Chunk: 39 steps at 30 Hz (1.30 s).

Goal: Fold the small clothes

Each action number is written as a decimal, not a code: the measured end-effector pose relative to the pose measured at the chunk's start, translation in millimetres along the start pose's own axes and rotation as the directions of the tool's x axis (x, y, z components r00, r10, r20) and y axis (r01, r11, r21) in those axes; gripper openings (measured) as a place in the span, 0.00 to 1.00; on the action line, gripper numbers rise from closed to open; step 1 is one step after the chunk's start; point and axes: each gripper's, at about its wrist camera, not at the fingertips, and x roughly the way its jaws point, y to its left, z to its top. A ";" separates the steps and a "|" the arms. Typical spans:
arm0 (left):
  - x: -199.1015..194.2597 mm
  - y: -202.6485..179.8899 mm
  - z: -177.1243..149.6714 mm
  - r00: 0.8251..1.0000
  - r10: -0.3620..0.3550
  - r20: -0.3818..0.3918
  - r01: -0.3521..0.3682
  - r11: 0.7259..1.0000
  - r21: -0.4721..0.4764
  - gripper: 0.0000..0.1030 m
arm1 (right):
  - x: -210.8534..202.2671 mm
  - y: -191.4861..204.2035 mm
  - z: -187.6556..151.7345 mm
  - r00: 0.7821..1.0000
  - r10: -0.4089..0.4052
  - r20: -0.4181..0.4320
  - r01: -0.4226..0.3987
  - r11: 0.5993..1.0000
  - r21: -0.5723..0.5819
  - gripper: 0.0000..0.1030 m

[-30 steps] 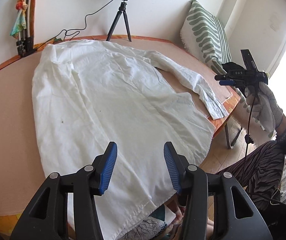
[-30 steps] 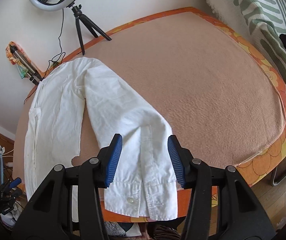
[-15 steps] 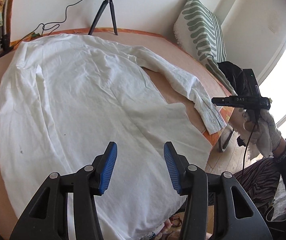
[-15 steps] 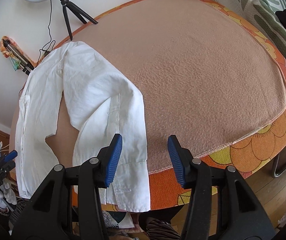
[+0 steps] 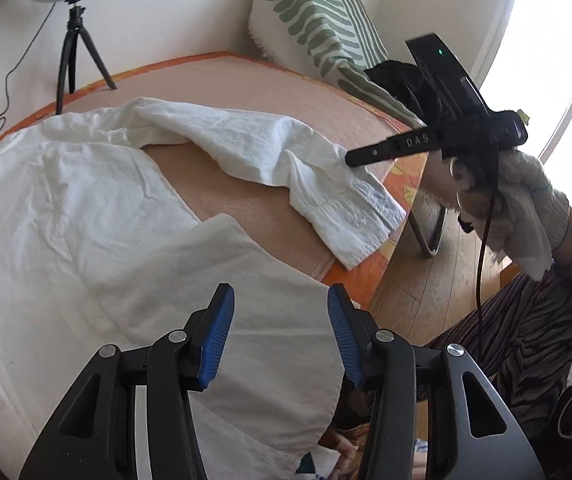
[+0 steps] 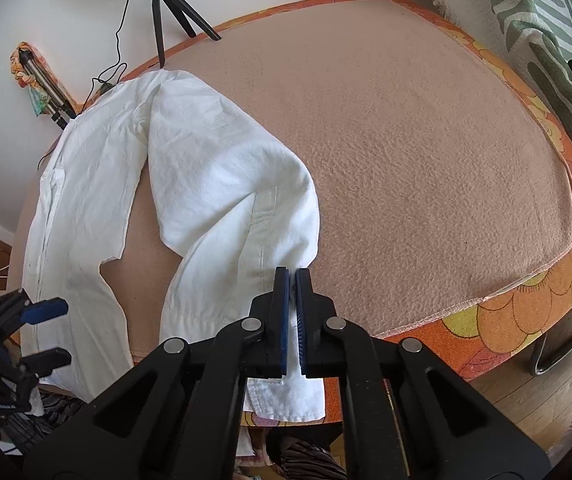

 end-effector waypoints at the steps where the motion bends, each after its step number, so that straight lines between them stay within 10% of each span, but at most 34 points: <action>1: 2.4 -8.1 -3.0 1.000 0.000 -0.013 0.000 1.000 0.032 0.47 | -1.5 -2.4 0.8 1.000 -0.003 0.008 0.003 1.000 0.008 0.04; 11: 26.1 -40.5 -25.4 0.990 0.133 -0.056 -0.120 0.975 0.188 0.50 | -29.2 -11.3 13.6 0.992 0.086 0.088 -0.093 0.993 0.079 0.04; 20: 10.6 -22.9 -30.3 0.983 -0.165 -0.079 0.169 0.985 0.040 0.19 | -56.8 27.6 22.5 0.972 0.181 0.150 -0.185 0.983 0.016 0.03; 25: -26.7 -5.8 -35.0 0.988 -0.153 -0.034 0.153 0.988 -0.010 0.19 | -71.0 80.4 22.2 0.956 0.252 0.151 -0.239 0.966 -0.101 0.03; 30: -69.1 16.8 -35.8 0.997 -0.062 0.052 0.064 0.997 -0.039 0.19 | -60.3 94.1 20.7 0.979 0.154 0.131 -0.132 0.978 -0.162 0.04; 34: -81.6 33.0 -40.2 0.998 -0.003 0.068 0.006 0.999 -0.051 0.19 | -43.0 51.2 14.6 0.994 0.061 0.096 -0.054 0.996 -0.069 0.59; 39: -83.9 49.9 -42.7 0.997 0.019 0.076 -0.011 0.995 -0.101 0.20 | -21.0 0.9 4.3 1.000 0.008 0.023 -0.009 0.999 0.038 0.60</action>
